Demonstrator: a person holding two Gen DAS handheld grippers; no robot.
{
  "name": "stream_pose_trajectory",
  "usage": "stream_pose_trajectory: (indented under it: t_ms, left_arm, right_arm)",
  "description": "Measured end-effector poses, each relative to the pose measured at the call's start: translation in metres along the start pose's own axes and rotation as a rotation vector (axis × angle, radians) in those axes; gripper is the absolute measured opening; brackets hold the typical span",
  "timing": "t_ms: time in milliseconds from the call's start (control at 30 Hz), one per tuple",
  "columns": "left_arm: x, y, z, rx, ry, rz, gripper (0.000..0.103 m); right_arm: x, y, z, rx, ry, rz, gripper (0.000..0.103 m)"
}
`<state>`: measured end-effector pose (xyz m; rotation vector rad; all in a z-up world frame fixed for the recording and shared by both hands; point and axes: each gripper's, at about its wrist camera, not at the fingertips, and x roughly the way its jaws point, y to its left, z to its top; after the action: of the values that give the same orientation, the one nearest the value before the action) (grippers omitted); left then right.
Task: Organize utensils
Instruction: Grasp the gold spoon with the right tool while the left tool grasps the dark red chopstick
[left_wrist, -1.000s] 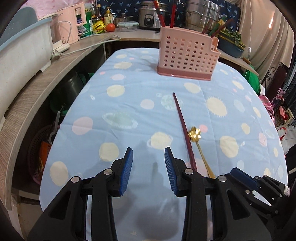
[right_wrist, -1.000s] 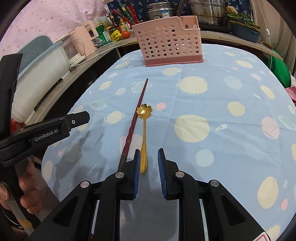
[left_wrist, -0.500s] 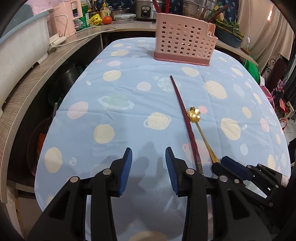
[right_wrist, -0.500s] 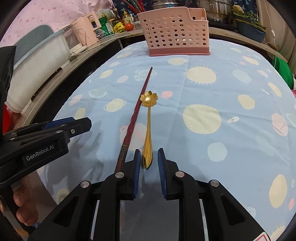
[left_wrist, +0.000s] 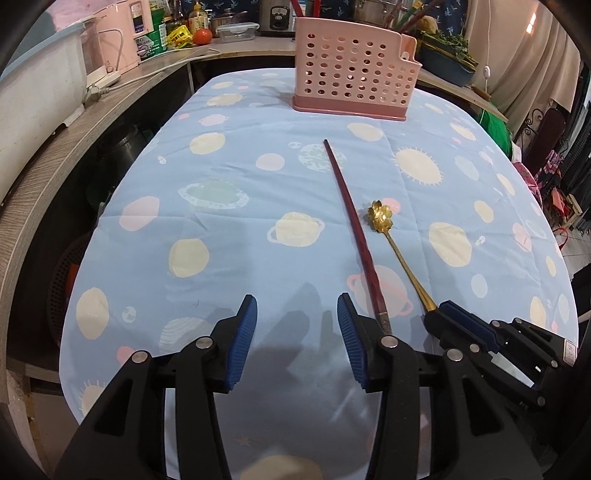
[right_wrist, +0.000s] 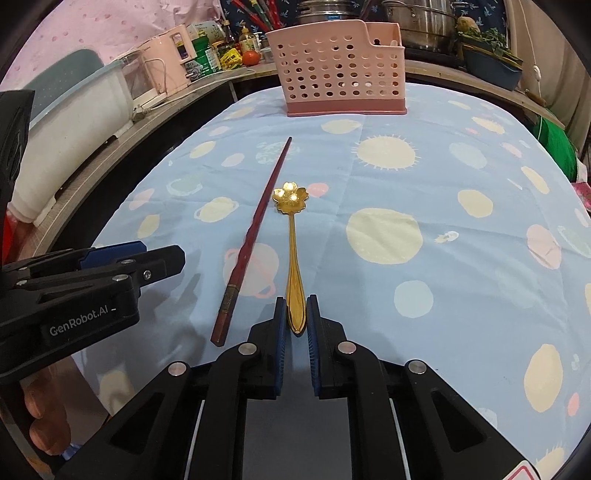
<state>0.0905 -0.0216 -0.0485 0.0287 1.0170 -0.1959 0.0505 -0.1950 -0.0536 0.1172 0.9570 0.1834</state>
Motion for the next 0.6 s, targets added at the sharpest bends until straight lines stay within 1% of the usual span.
stream_pose_trajectory:
  t_ms: [300, 400, 600]
  left_arm:
    - [0.009, -0.027, -0.007, 0.051, 0.041, -0.071, 0.044]
    - [0.015, -0.033, -0.01, 0.062, 0.055, -0.081, 0.044]
    - [0.016, -0.036, -0.01, 0.067, 0.053, -0.082, 0.041]
  right_arm:
    - [-0.008, -0.024, -0.004, 0.071, -0.01, -0.017, 0.011]
    - [-0.008, -0.025, -0.005, 0.076, -0.01, -0.015, 0.011]
    - [-0.008, -0.026, -0.006, 0.078, -0.01, -0.014, 0.011]
